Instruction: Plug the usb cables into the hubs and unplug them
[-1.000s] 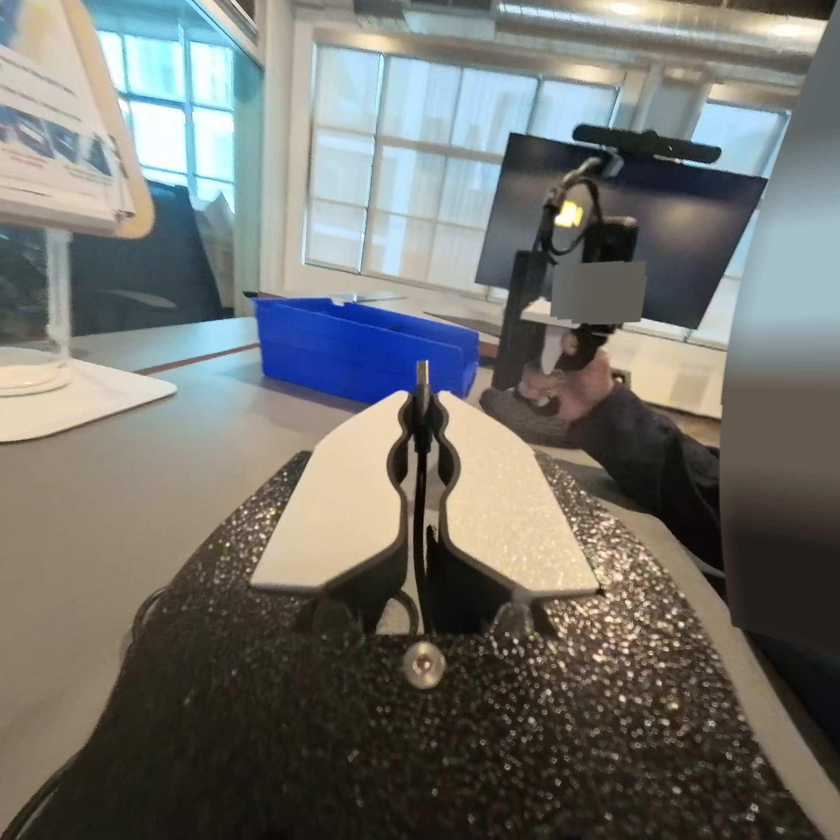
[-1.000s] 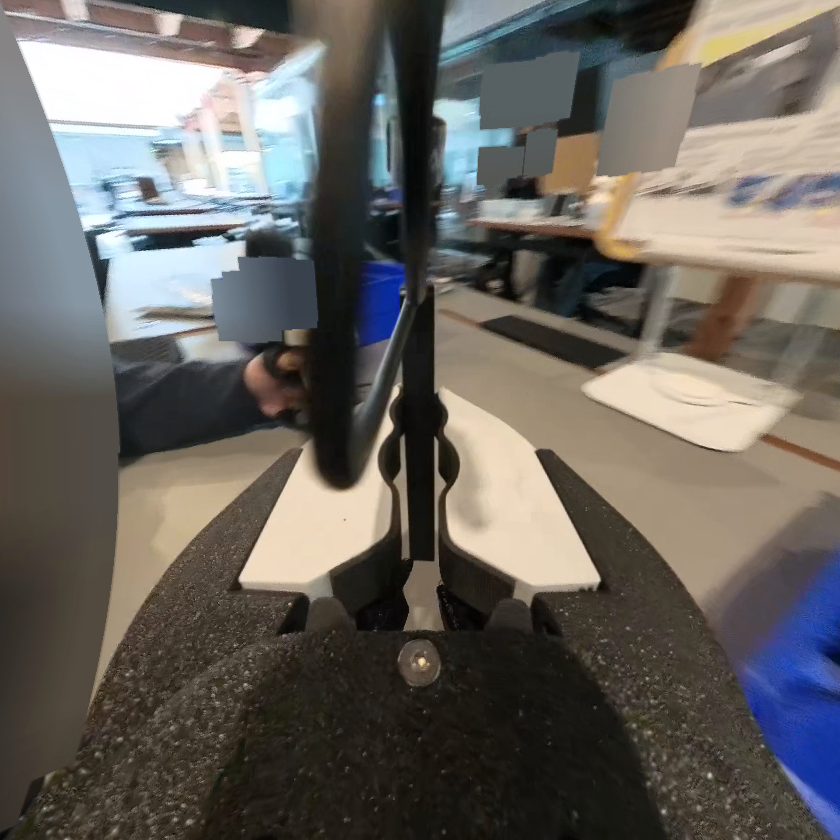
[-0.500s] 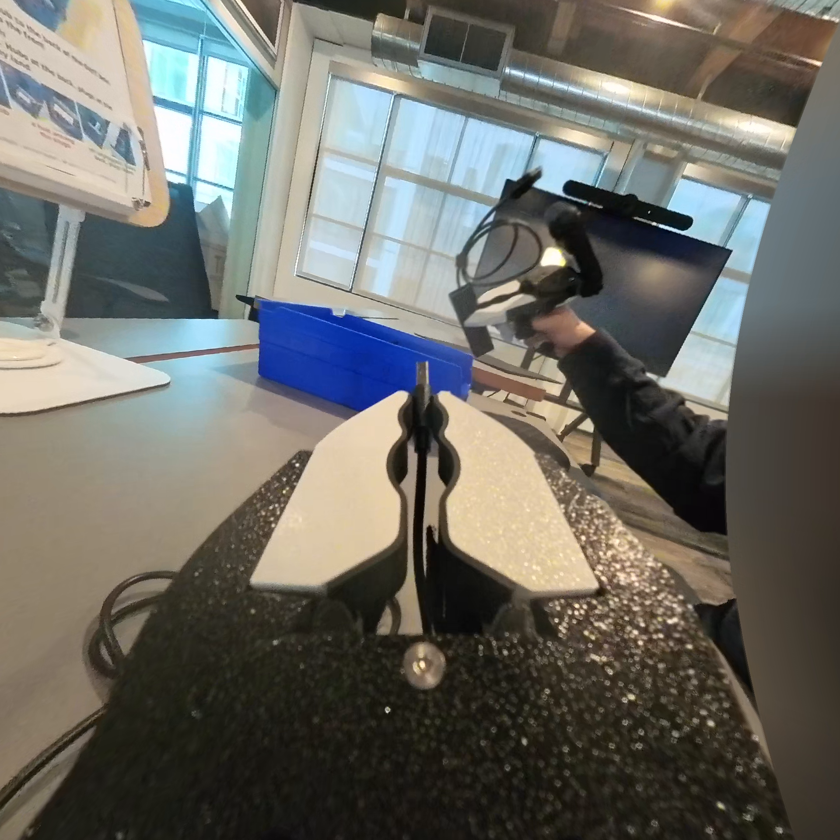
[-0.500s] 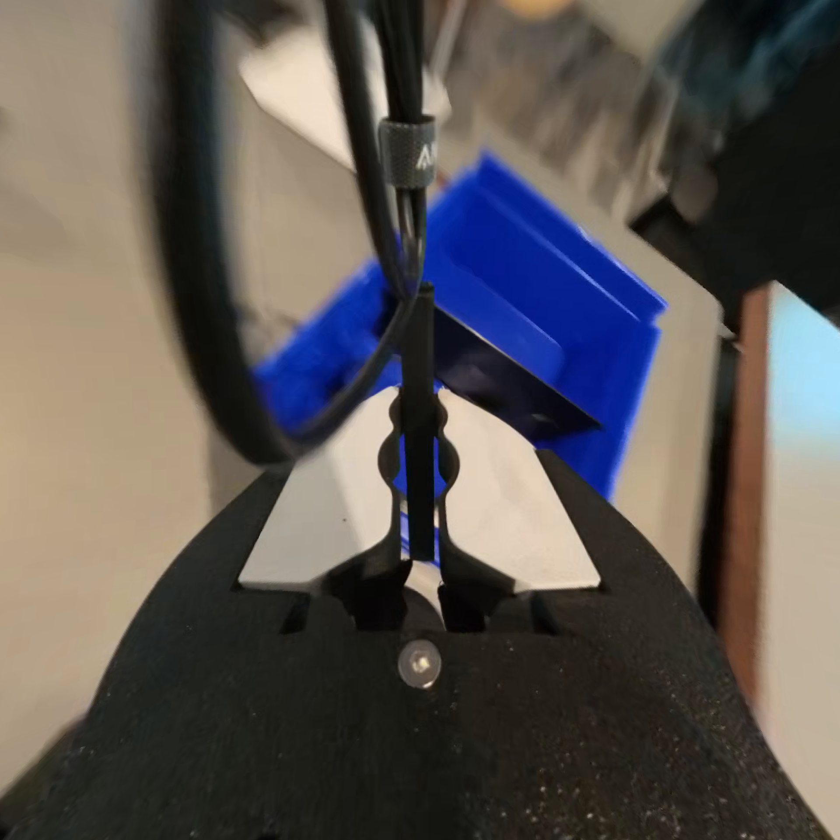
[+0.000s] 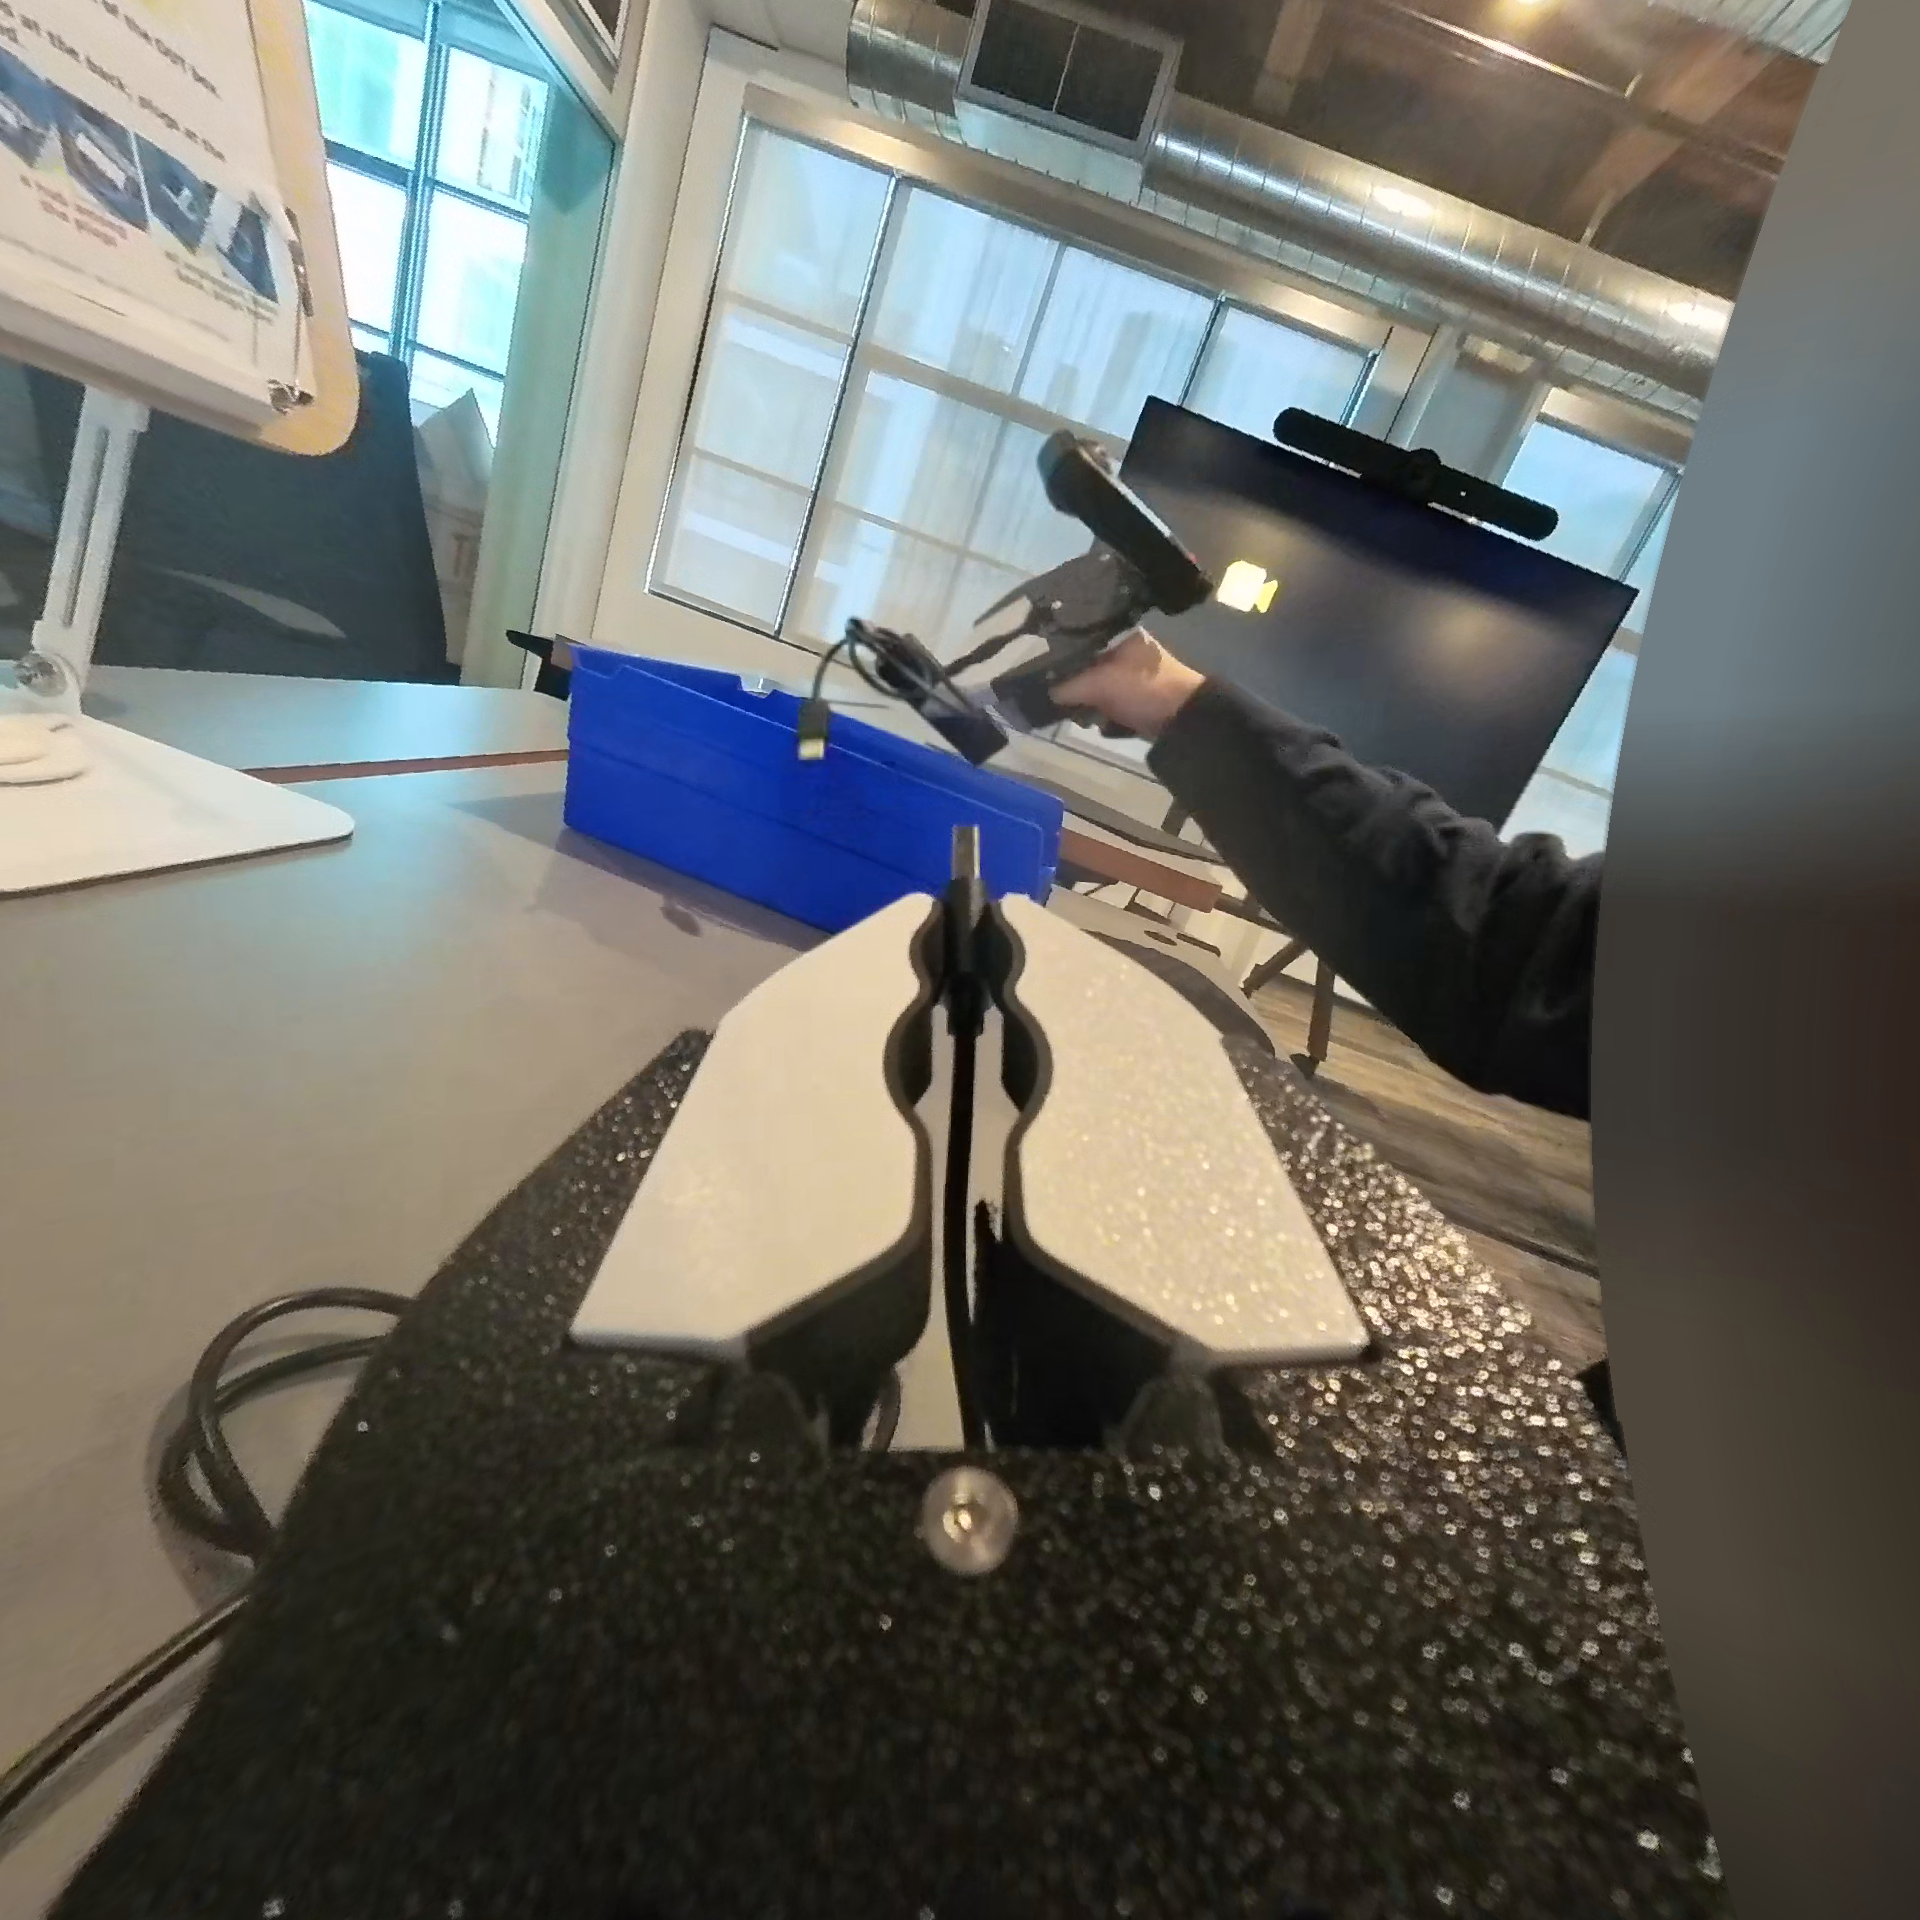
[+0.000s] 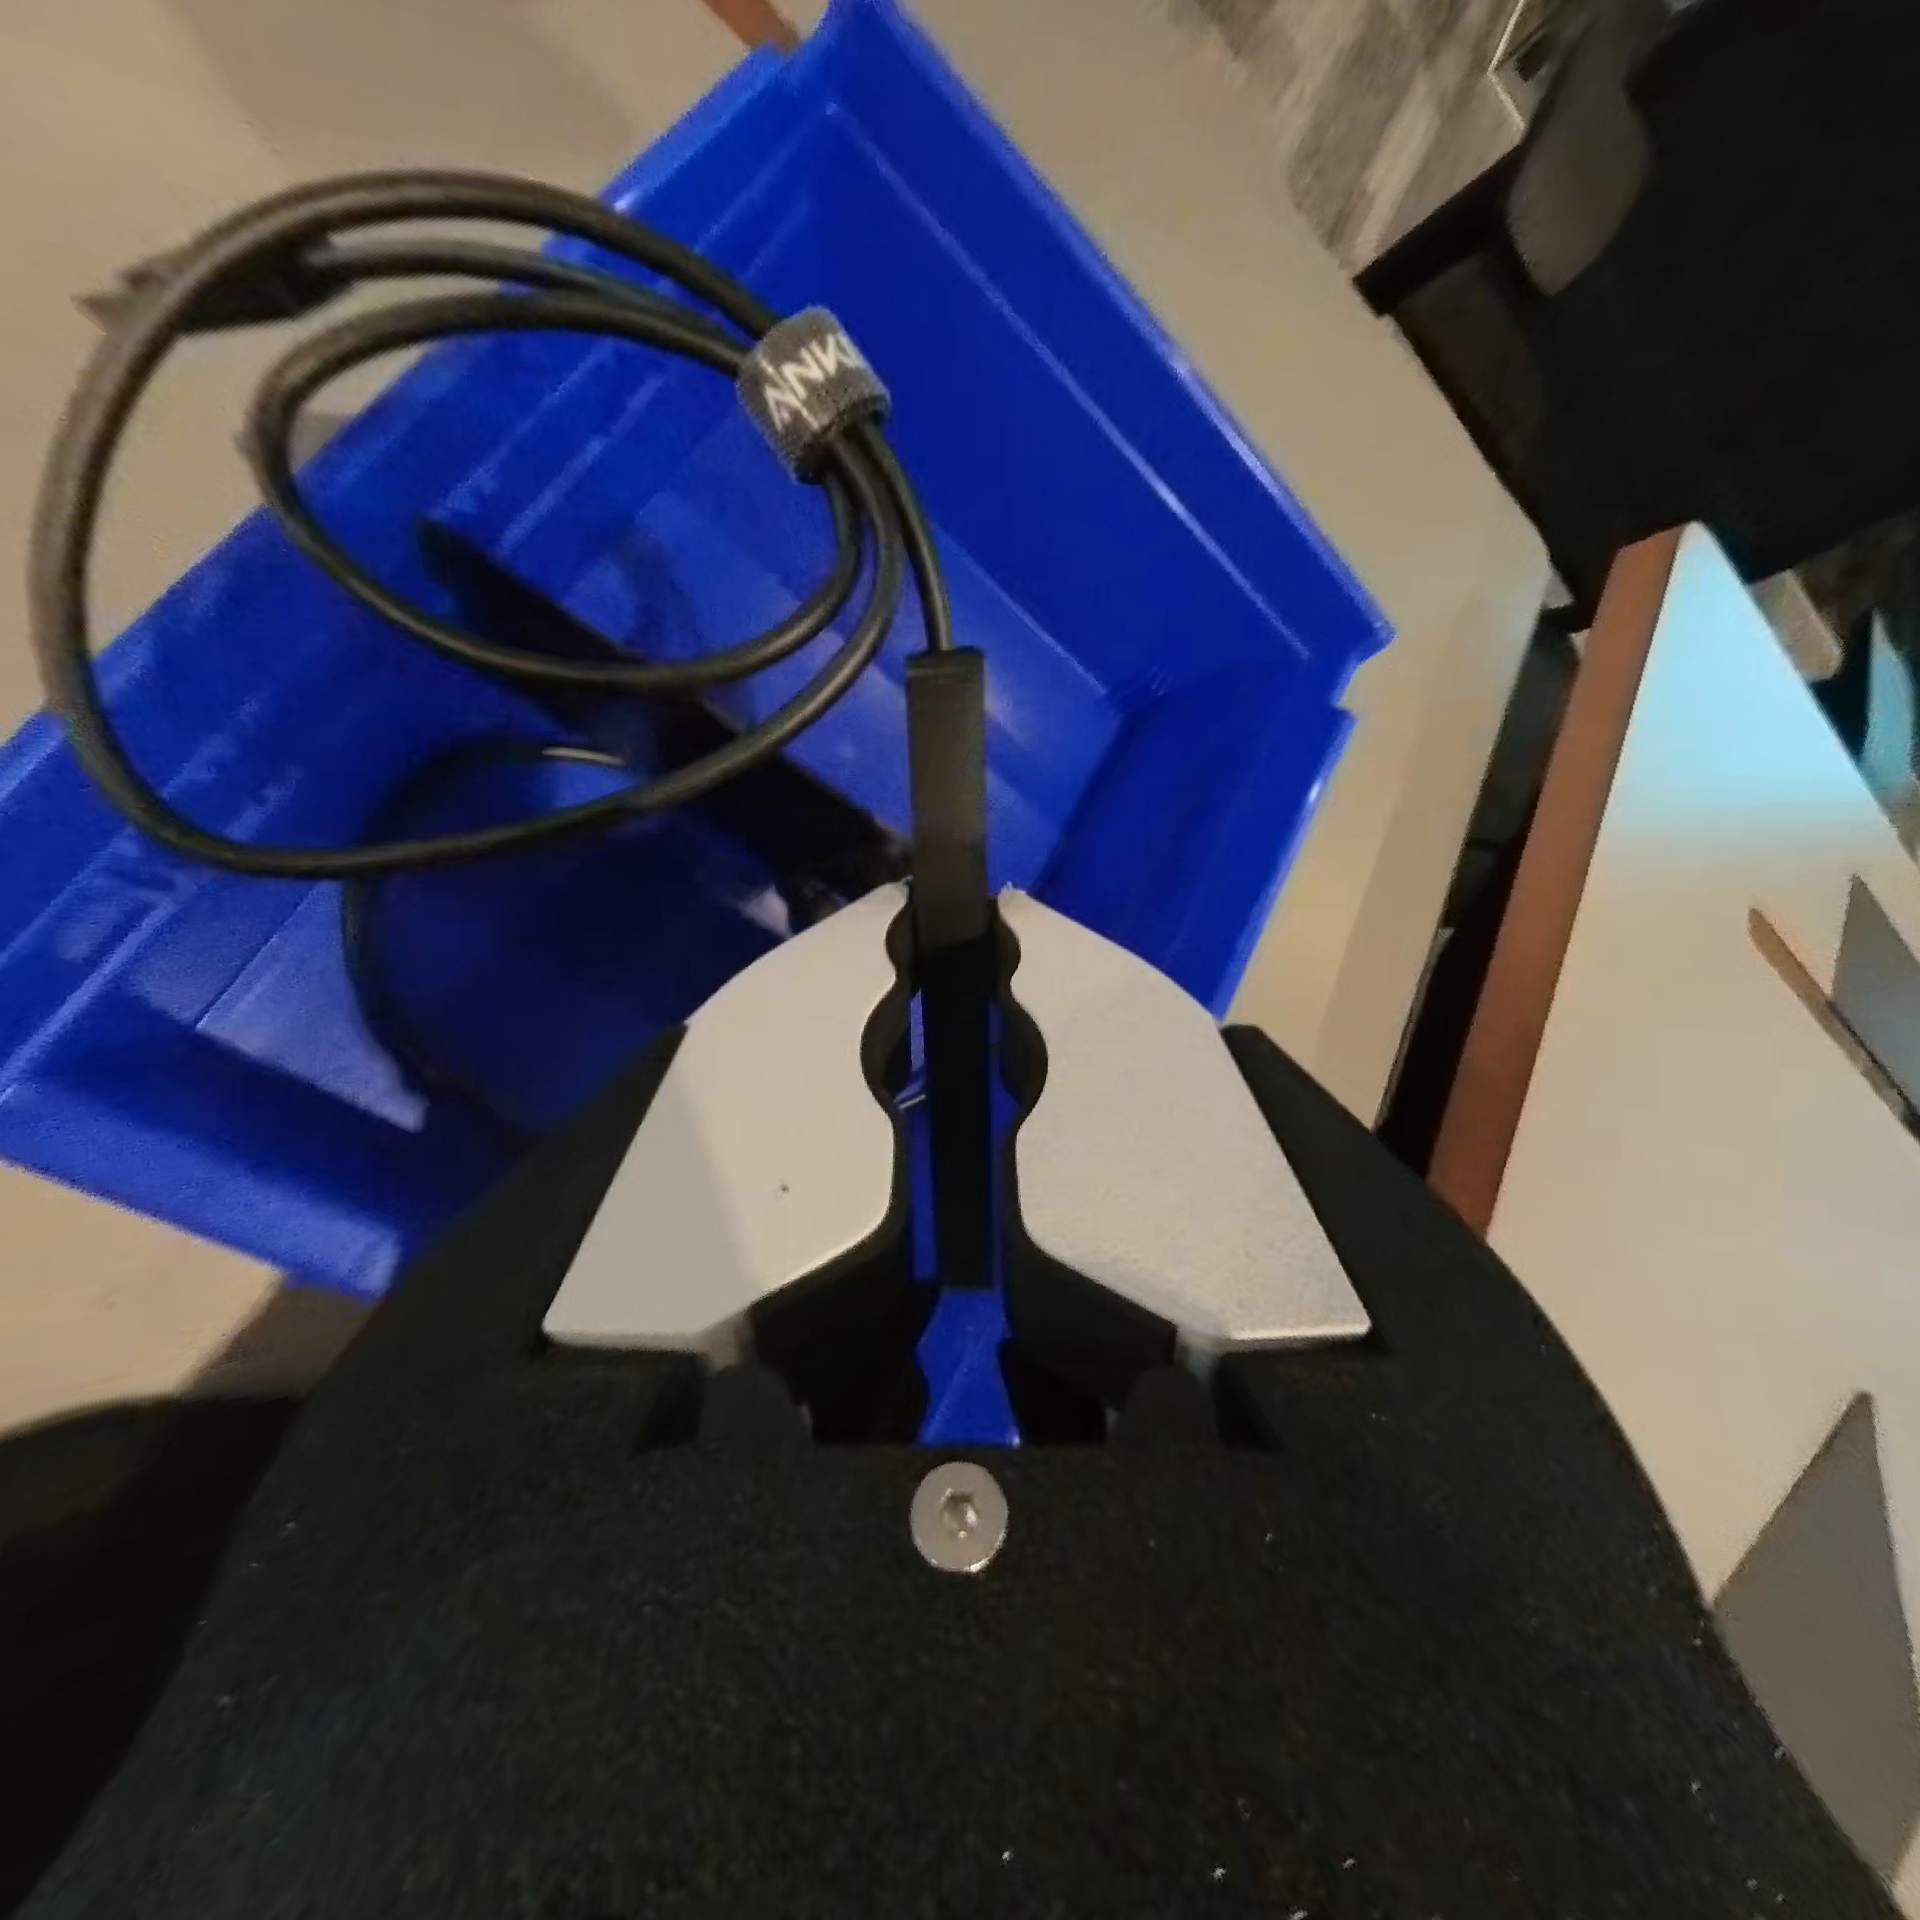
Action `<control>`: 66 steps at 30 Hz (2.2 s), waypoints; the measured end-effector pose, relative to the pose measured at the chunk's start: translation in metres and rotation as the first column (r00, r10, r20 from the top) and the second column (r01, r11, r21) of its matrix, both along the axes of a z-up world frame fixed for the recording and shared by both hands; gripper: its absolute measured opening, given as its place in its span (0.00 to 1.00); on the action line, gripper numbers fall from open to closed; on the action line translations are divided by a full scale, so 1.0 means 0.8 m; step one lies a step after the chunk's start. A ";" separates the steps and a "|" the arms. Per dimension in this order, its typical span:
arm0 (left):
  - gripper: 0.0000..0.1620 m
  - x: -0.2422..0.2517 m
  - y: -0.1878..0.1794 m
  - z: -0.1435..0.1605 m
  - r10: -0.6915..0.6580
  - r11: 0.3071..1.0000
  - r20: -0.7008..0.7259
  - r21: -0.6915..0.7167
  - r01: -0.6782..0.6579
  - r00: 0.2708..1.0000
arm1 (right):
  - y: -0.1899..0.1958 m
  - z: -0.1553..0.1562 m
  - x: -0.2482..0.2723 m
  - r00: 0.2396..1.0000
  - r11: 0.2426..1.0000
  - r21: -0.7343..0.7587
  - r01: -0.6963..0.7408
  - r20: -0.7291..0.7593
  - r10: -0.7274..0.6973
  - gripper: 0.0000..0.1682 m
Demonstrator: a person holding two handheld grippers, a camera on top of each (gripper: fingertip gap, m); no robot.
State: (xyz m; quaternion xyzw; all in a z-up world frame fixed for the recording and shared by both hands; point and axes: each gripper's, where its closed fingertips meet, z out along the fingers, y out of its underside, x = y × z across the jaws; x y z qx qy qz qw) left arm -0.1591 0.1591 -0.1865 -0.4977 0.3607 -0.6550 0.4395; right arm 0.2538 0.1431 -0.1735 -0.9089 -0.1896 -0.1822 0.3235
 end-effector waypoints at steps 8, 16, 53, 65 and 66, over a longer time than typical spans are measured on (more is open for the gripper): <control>0.04 0.000 0.002 -0.001 -0.010 1.000 0.000 -0.022 0.010 1.000 | 0.039 0.061 0.089 0.829 0.994 0.003 0.112 0.551 -0.095 0.07; 0.04 0.002 0.002 -0.002 -0.013 1.000 -0.007 -0.024 0.013 1.000 | 0.099 0.023 0.063 0.606 0.945 -0.323 -0.056 0.741 0.289 0.07; 0.04 0.000 0.007 -0.001 -0.025 0.998 0.007 -0.057 0.026 1.000 | 0.082 0.106 -0.180 0.936 0.861 0.410 -0.300 -0.050 0.350 0.13; 0.04 -0.002 -0.003 0.001 -0.090 0.994 0.021 -0.054 0.091 0.996 | -0.008 -0.001 -0.484 0.411 0.499 0.701 -0.510 -0.311 0.857 0.16; 0.04 -0.001 -0.009 0.000 -0.111 0.993 0.012 -0.041 0.111 0.994 | -0.014 -0.002 -0.492 0.357 0.492 0.718 -0.493 -0.349 0.867 0.14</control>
